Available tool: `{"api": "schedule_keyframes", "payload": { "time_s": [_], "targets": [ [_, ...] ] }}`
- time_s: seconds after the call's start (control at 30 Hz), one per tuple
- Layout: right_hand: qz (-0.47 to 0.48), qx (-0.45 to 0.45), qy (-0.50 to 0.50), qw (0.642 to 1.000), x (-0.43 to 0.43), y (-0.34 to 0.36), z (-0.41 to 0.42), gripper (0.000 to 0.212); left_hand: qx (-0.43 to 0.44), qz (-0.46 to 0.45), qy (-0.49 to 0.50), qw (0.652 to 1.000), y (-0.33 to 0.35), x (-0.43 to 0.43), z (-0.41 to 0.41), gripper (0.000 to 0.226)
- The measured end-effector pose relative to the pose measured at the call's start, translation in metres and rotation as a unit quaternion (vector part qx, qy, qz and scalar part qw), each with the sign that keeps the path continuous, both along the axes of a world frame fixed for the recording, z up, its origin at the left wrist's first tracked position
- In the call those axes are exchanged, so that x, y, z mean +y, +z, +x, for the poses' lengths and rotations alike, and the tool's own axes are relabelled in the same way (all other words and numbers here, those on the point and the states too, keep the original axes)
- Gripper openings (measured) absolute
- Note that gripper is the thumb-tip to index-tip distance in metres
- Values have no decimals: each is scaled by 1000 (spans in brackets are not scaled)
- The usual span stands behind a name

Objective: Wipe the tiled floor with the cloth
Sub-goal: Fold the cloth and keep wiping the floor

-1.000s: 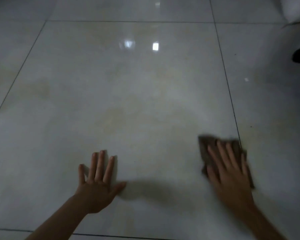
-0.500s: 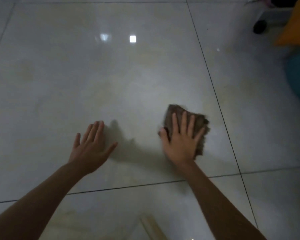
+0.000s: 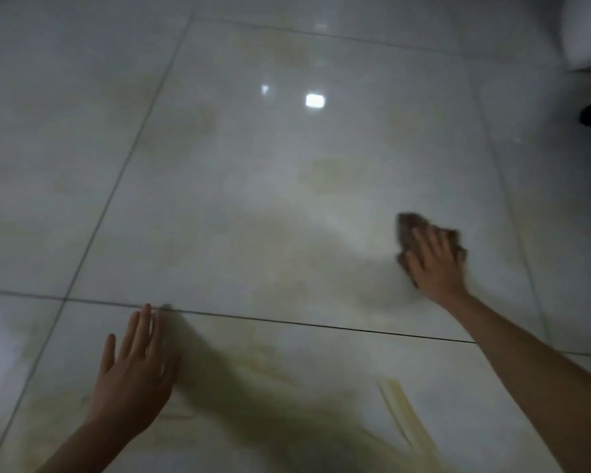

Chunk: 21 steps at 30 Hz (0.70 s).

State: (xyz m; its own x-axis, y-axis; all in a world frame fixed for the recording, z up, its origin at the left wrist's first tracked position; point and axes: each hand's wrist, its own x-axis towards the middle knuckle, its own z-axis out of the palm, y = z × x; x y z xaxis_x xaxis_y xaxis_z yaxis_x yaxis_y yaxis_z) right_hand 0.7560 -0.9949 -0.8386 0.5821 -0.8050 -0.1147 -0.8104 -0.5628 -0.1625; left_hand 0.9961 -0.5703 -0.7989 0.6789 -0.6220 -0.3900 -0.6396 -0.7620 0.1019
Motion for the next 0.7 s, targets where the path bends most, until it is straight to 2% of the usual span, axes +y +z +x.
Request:
{"api": "schedule_keyframes", "payload": {
  "time_s": [0.07, 0.1, 0.2, 0.3, 0.37, 0.43, 0.5, 0.53, 0.57, 0.6, 0.63, 0.7],
  "targets": [
    [62, 48, -125, 989, 4, -4, 35, 59, -3, 2, 27, 1000, 3, 21, 3, 89],
    [61, 53, -126, 989, 17, -7, 60, 59, -3, 7, 38, 999, 4, 29, 4, 91],
    [8, 44, 14, 999, 95, -13, 134, 59, 8, 13, 60, 998, 2, 48, 4, 91],
    [-30, 19, 193, 980, 212, -13, 173, 58, 22, 20, 72, 997, -1, 63, 6, 91],
    [-19, -4, 320, 947, 289, -11, 175, 58, 24, 19, 74, 997, -3, 74, 10, 90],
    [19, 9, 441, 897, 338, -8, 165, 57, 20, 10, 78, 997, -4, 87, 18, 89],
    [39, 22, 548, 835, 328, -4, 163, 55, 18, 1, 78, 997, -6, 102, 31, 88],
    [18, 21, 586, 810, 308, -1, 165, 54, 19, -2, 77, 997, -7, 113, 37, 88],
    [-5, 26, 600, 800, 285, 3, 166, 54, 18, -5, 76, 997, -7, 124, 43, 87],
    [-24, 24, 575, 817, 260, 7, 169, 56, 15, -5, 74, 997, -7, 137, 49, 85],
    [-28, 22, 510, 859, 236, 11, 170, 61, 13, -3, 72, 997, -7, 150, 54, 84],
    [12, 52, 285, 957, 204, 13, 168, 64, 15, 2, 79, 997, -8, 178, 60, 83]
  ]
}}
